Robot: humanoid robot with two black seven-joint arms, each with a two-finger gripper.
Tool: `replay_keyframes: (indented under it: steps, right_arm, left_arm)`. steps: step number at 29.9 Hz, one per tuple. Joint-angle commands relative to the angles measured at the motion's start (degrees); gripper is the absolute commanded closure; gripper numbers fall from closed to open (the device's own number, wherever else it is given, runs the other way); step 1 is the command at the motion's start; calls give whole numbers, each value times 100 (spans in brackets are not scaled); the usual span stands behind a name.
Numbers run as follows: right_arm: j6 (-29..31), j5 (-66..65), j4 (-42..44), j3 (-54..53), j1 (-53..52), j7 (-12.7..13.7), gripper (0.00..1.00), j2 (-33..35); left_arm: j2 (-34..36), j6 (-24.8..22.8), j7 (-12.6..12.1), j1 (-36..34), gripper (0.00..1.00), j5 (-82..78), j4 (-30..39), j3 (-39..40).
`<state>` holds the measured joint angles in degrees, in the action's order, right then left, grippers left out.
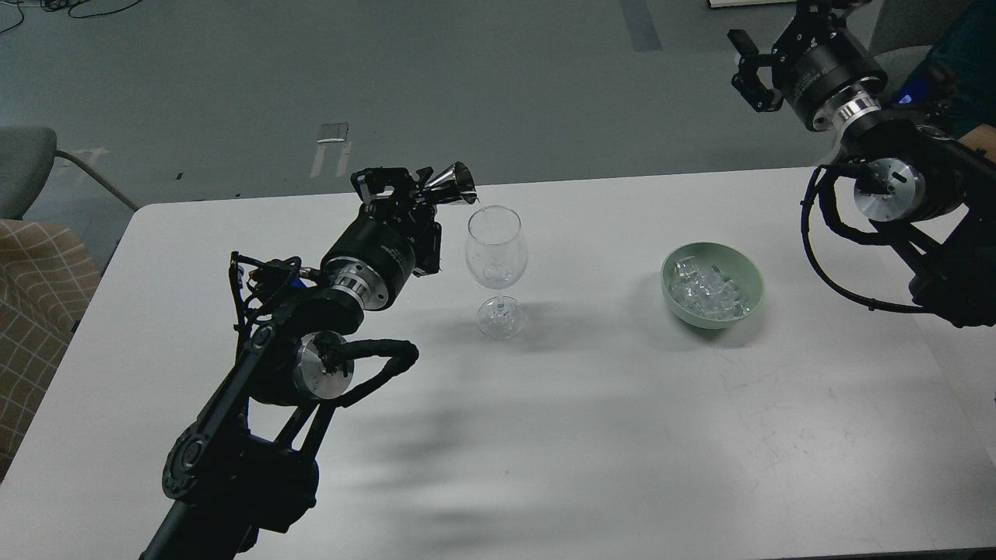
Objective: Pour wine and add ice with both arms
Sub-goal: 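Hold the jigger tipped over the glass to pour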
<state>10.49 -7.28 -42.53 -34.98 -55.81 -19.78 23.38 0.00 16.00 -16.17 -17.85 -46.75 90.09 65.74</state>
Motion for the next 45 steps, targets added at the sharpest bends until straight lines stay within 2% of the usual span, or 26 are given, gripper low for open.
replay_keyframes:
  steps: [1, 25, 32, 45]
  right_arm:
    - [-3, -1, -1, 0, 0, 0, 0, -9]
    - [-4, 7, -1, -9, 0, 0, 0, -9]
    - [-4, -1, -18, -9, 9, 0, 0, -9]
    - [-39, -1, -88, -9, 44, 0, 0, -9]
  left_arm:
    - [0, 0, 0, -8, 96, -97, 0, -70]
    - [0, -26, 0, -17, 95, -924, 9, -97]
    - [0, -18, 0, -43, 95, -1091, 44, -421]
    - [0, -18, 8, -34, 95, -1601, 44, -501]
